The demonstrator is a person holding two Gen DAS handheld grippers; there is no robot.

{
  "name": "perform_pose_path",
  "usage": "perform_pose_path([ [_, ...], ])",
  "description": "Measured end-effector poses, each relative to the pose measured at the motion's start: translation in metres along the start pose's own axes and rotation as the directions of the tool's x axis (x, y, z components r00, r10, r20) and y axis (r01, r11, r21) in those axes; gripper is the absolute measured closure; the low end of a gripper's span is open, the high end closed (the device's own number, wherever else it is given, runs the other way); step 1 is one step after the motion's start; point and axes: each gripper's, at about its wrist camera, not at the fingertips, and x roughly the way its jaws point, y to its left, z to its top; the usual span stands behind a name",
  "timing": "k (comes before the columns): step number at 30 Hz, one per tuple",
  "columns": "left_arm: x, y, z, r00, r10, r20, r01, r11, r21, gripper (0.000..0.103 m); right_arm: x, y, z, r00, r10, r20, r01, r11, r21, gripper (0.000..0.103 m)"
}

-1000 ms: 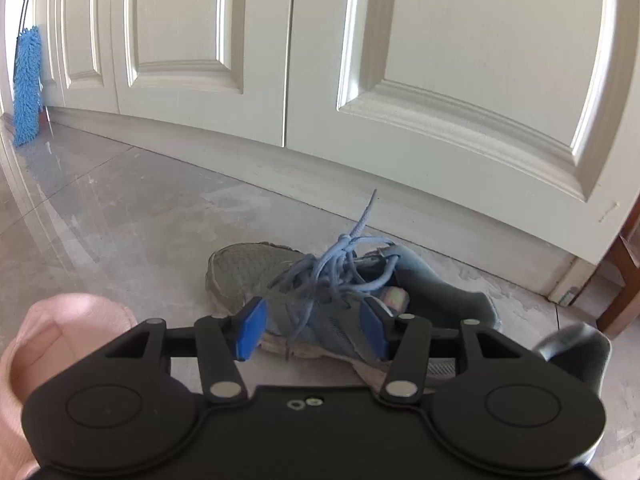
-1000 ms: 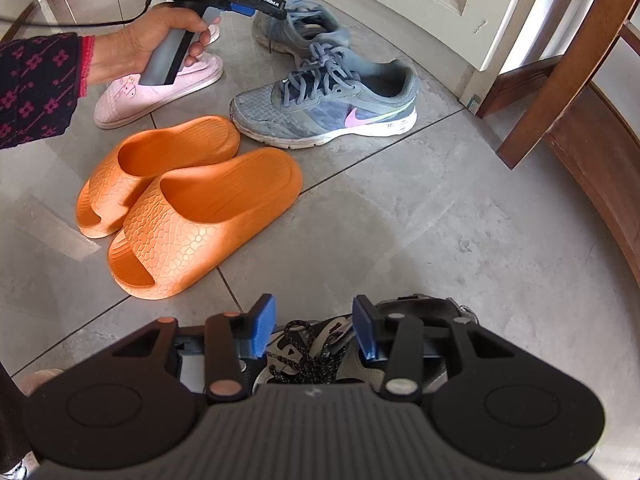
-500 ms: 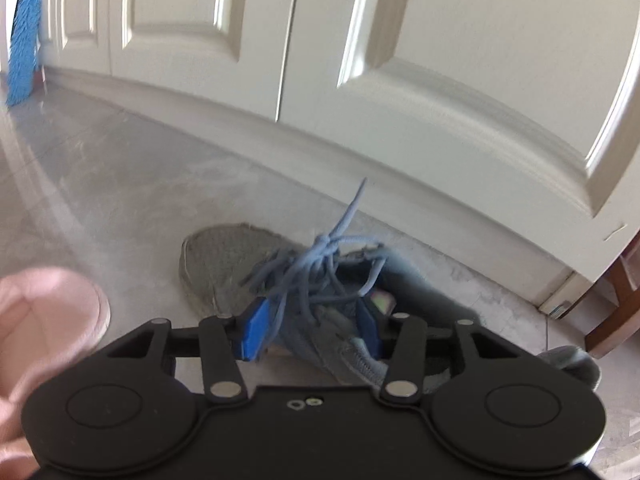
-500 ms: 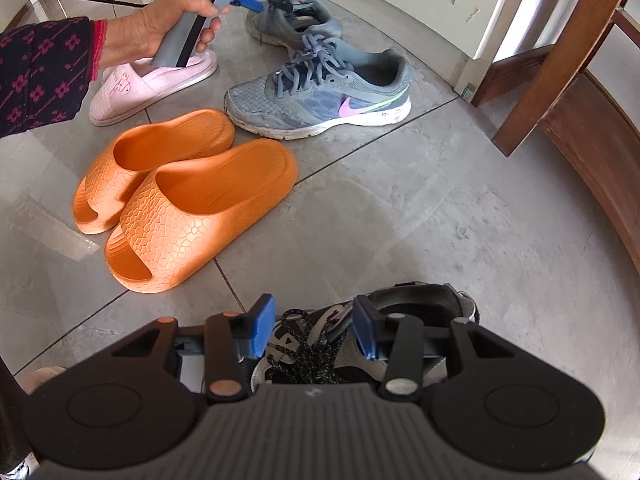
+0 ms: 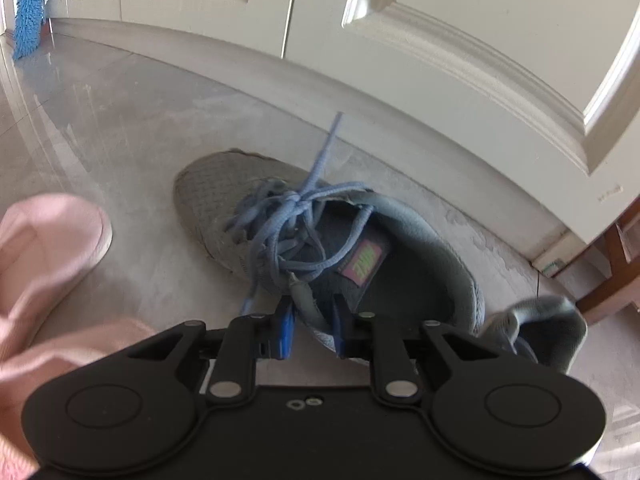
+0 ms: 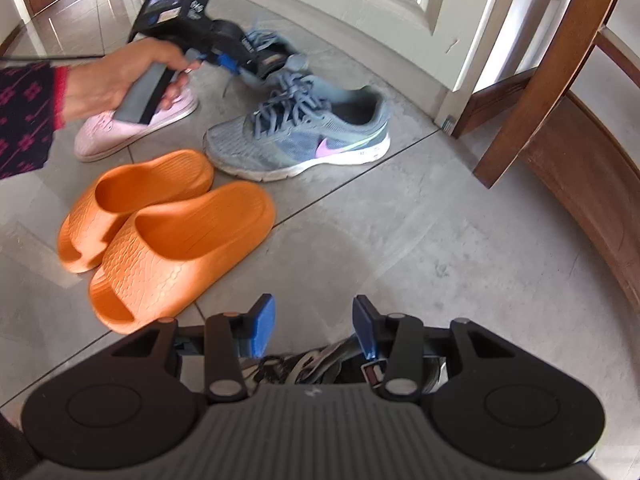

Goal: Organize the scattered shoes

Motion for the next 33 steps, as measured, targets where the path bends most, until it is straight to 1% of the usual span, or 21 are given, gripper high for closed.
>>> perform_pose_path([
  [3,-0.005,0.001,-0.009,1.000,-0.002,-0.018,0.001,1.000,-0.020,0.085,0.001,-0.003,0.004,1.000,-0.012,0.010,0.012,1.000,0.013,0.056],
  [7,-0.012,0.006,-0.014,0.999,-0.009,-0.046,0.004,0.993,-0.114,0.086,0.002,-0.005,0.009,0.999,-0.046,0.021,0.046,0.999,0.022,0.056],
  [13,-0.017,0.004,-0.014,0.996,-0.024,-0.085,0.003,0.971,-0.238,0.085,0.004,-0.003,0.013,0.998,-0.067,0.020,0.066,0.998,0.021,0.056],
  [16,-0.019,0.004,-0.015,0.993,-0.050,-0.109,0.017,0.958,-0.288,0.085,0.005,-0.001,0.012,0.997,-0.079,0.016,0.079,0.997,0.008,0.056],
  [19,-0.019,0.001,-0.017,0.988,-0.078,-0.131,0.033,0.948,-0.315,0.085,0.004,0.000,0.011,0.996,-0.086,0.013,0.086,0.996,0.003,0.056],
  [24,-0.015,-0.007,-0.016,0.976,-0.145,-0.165,0.070,0.917,-0.392,0.082,0.005,-0.002,0.008,0.994,-0.108,0.007,0.108,0.994,-0.003,0.056],
  [26,-0.012,-0.009,-0.016,0.966,-0.191,-0.173,0.099,0.895,-0.436,0.079,0.005,-0.004,0.006,0.993,-0.119,0.005,0.119,0.993,0.000,0.056],
  [27,-0.010,-0.010,-0.017,0.958,-0.226,-0.177,0.124,0.882,-0.455,0.079,0.006,-0.005,0.006,0.992,-0.124,0.003,0.124,0.992,0.002,0.056],
  [28,-0.007,-0.012,-0.019,0.948,-0.261,-0.180,0.149,0.867,-0.475,0.084,0.006,-0.006,0.005,0.992,-0.127,0.002,0.127,0.992,0.004,0.056],
  [29,-0.006,-0.016,-0.021,0.941,-0.285,-0.184,0.166,0.860,-0.482,0.087,0.006,-0.006,0.004,0.992,-0.130,0.001,0.130,0.992,0.007,0.056],
  [30,-0.009,-0.024,-0.024,0.944,-0.276,-0.180,0.169,0.873,-0.457,0.087,0.006,-0.007,0.004,0.991,-0.133,-0.001,0.133,0.991,0.010,0.056],
  [31,-0.013,-0.031,-0.024,0.956,-0.245,-0.163,0.160,0.897,-0.412,0.087,0.006,-0.007,0.003,0.991,-0.137,-0.002,0.137,0.991,0.012,0.056],
  [32,-0.016,-0.035,-0.024,0.960,-0.239,-0.149,0.166,0.908,-0.385,0.087,0.005,-0.006,0.002,0.990,-0.140,-0.003,0.140,0.990,0.012,0.056],
  [33,-0.018,-0.037,-0.024,0.956,-0.255,-0.143,0.185,0.907,-0.379,0.086,0.004,-0.006,0.001,0.990,-0.139,-0.002,0.139,0.990,0.013,0.056],
])
